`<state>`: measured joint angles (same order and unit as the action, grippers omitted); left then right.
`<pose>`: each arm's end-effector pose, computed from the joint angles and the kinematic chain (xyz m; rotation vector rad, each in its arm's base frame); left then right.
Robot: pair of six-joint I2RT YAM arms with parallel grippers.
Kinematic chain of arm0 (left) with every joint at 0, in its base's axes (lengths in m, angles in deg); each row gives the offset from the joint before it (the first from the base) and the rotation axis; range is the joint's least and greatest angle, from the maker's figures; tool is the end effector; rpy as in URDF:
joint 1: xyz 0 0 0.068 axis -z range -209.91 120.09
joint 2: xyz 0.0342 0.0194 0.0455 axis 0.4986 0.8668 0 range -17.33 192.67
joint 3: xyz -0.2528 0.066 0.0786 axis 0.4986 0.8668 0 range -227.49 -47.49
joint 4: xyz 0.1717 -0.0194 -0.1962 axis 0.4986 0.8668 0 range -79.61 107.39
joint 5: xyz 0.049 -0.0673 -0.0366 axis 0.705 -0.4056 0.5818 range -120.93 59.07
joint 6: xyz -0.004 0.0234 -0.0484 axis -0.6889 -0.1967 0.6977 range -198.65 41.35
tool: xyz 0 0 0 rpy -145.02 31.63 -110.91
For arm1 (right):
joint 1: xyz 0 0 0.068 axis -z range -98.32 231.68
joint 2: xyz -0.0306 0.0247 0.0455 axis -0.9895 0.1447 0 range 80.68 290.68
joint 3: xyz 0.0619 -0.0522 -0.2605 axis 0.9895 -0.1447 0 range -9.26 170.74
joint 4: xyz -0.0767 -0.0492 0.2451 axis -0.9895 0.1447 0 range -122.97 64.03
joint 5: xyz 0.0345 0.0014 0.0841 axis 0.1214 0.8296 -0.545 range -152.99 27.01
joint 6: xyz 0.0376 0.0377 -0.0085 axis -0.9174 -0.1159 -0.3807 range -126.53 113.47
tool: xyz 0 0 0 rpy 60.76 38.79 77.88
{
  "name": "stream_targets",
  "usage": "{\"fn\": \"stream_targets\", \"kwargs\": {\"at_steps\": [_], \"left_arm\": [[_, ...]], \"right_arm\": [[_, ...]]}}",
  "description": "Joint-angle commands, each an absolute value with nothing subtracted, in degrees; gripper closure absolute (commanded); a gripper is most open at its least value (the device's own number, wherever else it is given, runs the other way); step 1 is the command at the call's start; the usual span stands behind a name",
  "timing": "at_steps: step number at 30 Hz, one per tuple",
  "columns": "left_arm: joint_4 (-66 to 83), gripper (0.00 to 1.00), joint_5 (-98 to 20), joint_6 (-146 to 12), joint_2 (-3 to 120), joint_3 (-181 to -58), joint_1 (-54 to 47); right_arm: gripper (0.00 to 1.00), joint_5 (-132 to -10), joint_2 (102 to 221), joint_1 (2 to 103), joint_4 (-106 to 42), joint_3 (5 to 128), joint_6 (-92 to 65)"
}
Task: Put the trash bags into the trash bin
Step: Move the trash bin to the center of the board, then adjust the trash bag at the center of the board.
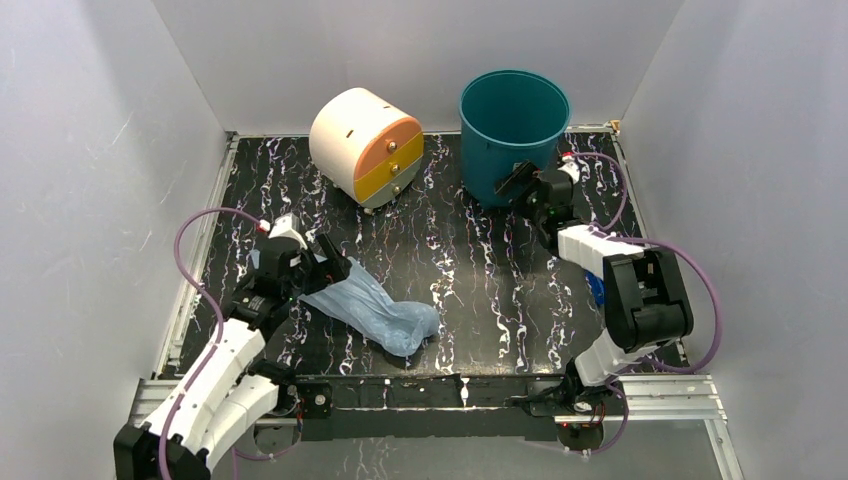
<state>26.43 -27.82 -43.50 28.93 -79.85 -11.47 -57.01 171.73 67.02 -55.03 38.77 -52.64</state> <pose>0.1757 -0.0567 0.2490 -0.3431 2.1053 -0.5041 0.3368 0.0841 0.2150 0.6054 1.8878 0.5999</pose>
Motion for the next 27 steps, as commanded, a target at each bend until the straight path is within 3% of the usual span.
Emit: {"fn": "stream_targets", "kwargs": {"at_steps": [1, 10, 13, 19, 27], "left_arm": [[27.48, 0.05, -29.23, -40.38, 23.94, -79.97, -11.88], [36.12, 0.05, -30.93, -43.37, 21.14, -83.24, -11.85], [38.33, 0.05, -33.48, -45.01, 20.07, -85.04, -11.81], [40.54, 0.05, -34.03, -45.84, 18.84, -87.87, -11.88], [42.16, 0.05, -31.73, -46.96, 17.86, -88.09, -11.83]], "right_arm": [[0.01, -65.79, 171.71, 68.49, -55.22, 41.02, -51.72], [0.01, -84.61, 155.18, 67.23, -48.73, 28.77, -51.96], [0.03, -88.21, 148.51, 62.41, -47.05, 23.97, -52.85], [0.05, -82.46, 139.13, 45.87, -40.76, 16.98, -57.71], [0.12, -75.38, 131.79, 32.16, -40.58, 9.57, -65.67]]}}
